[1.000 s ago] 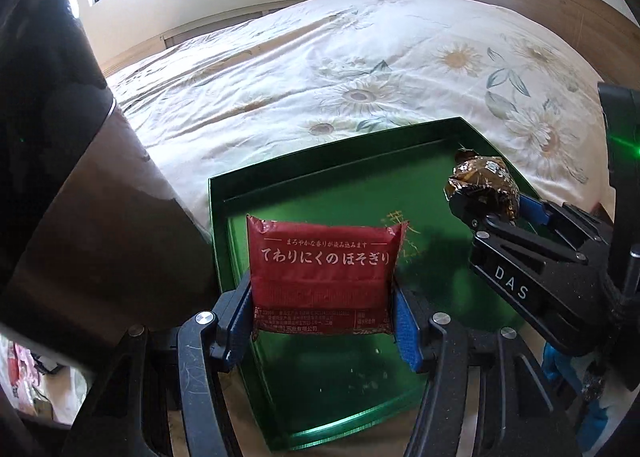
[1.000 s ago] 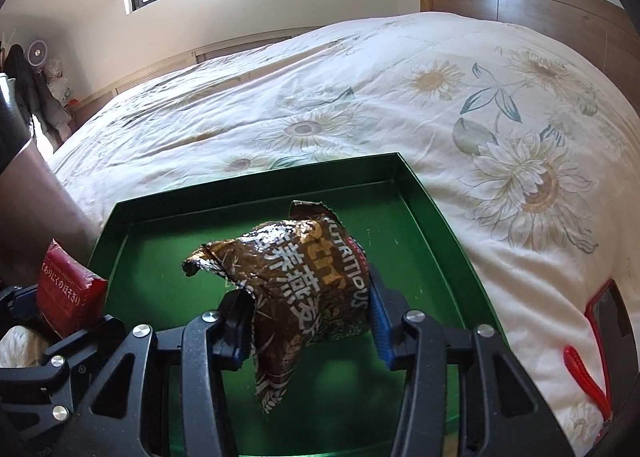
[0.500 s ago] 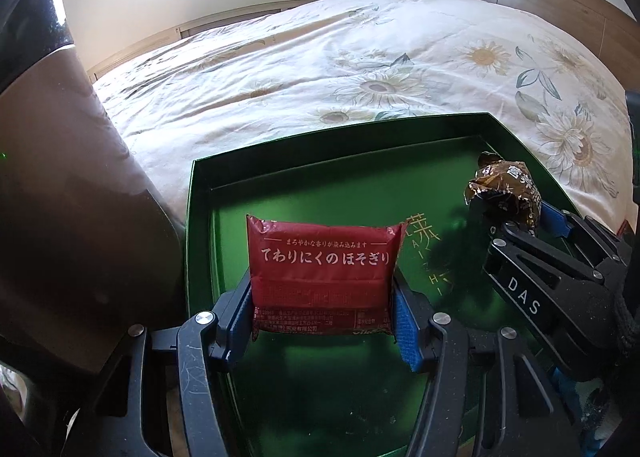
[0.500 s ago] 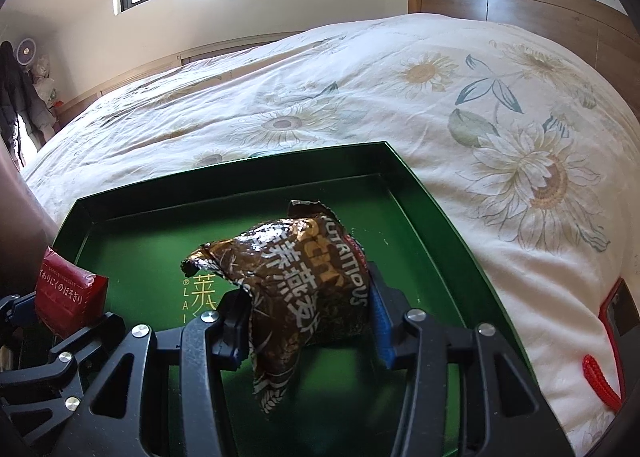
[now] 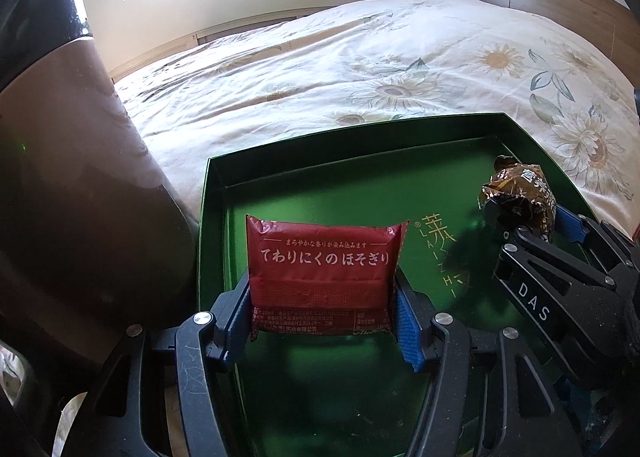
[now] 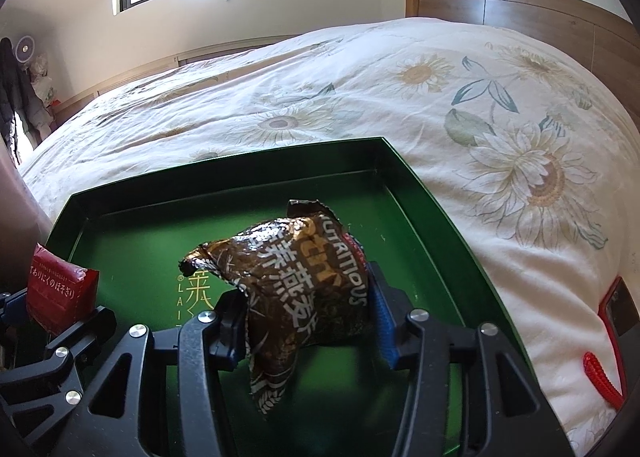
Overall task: Organize snacks
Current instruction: 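Lower both snacks into the green tray and open both tools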
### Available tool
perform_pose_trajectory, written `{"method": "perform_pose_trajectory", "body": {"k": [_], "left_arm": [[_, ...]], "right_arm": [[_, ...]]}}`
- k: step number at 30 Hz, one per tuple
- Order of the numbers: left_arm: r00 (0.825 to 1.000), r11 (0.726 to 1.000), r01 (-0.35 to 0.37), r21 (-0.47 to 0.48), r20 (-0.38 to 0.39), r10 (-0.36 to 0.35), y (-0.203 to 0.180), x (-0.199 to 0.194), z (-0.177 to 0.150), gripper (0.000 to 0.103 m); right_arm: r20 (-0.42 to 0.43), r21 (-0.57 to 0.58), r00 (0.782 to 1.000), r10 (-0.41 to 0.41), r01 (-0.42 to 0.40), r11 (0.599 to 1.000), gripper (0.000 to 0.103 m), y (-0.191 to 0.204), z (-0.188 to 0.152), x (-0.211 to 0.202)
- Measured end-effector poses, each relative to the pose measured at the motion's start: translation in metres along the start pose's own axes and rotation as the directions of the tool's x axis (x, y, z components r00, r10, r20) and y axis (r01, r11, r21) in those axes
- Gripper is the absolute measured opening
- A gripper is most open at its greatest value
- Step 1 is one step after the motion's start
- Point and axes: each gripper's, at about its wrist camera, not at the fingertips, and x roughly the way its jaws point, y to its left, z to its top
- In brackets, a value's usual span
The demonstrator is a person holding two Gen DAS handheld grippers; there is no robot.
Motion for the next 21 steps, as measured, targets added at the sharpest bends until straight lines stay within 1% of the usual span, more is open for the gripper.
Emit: {"method": "perform_pose_trajectory", "body": {"k": [4, 8, 11, 15, 17, 21], "left_arm": [[1.0, 1.0, -0.011, 0.013, -0.005, 0.011, -0.0021, 0.0018, -0.0003, 0.059], [0.999, 1.0, -0.017, 0.013, -0.03, 0.017, -0.0034, 0.0057, 0.0005, 0.059], [0.999, 1.0, -0.009, 0.005, -0.043, 0.009, -0.003, 0.0075, 0.0, 0.059], [0.998, 1.0, 0.007, -0.025, -0.057, -0.009, 0.0013, 0.0102, -0.0017, 0.063], [0.998, 1.0, 0.011, -0.026, -0.056, -0.012, 0.0013, 0.0102, -0.0024, 0.063], [0.998, 1.0, 0.015, -0.019, -0.056, -0.016, 0.0004, 0.0102, -0.0027, 0.068]], "right_arm": [[-0.001, 0.002, 1.0, 0.005, -0.005, 1.0, 0.103, -0.0017, 0.0001, 0.0004], [-0.001, 0.003, 1.0, 0.007, -0.007, 1.0, 0.103, -0.0025, -0.0002, -0.0001], [-0.004, 0.007, 1.0, 0.009, -0.009, 1.0, 0.103, -0.0034, -0.001, -0.0004], [0.004, 0.004, 1.0, 0.004, -0.005, 1.0, 0.103, -0.0032, -0.001, -0.002], [0.007, 0.003, 1.0, 0.001, -0.001, 1.0, 0.103, -0.0033, -0.0011, -0.0028], [0.016, 0.009, 1.0, -0.003, 0.003, 1.0, 0.103, -0.0053, -0.0005, -0.005]]}}
